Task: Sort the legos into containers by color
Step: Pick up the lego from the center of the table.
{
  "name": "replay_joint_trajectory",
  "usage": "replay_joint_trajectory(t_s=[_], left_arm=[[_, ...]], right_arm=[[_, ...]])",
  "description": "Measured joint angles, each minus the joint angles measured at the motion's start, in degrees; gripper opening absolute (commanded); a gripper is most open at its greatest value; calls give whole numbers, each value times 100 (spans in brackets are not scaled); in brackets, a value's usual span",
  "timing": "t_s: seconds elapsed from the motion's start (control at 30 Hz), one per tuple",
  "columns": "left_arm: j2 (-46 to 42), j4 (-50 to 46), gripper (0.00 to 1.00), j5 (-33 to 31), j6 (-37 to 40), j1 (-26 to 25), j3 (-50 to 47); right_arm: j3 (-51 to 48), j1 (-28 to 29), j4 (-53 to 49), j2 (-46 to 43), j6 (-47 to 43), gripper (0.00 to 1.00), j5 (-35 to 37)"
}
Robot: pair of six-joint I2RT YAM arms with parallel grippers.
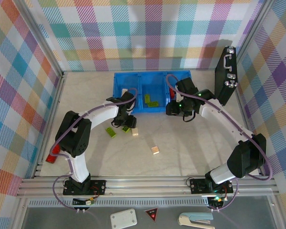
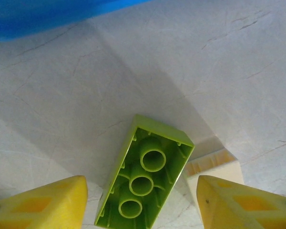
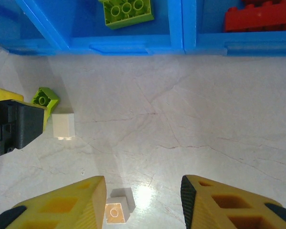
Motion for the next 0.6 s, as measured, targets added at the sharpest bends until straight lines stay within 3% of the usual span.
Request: replay_joint_trajectory(t_s=[0.6], left_arm=[[229,11,46,-107,44,-37,-22]], right_arm=[[-13,0,-116,-13,52,47,2]])
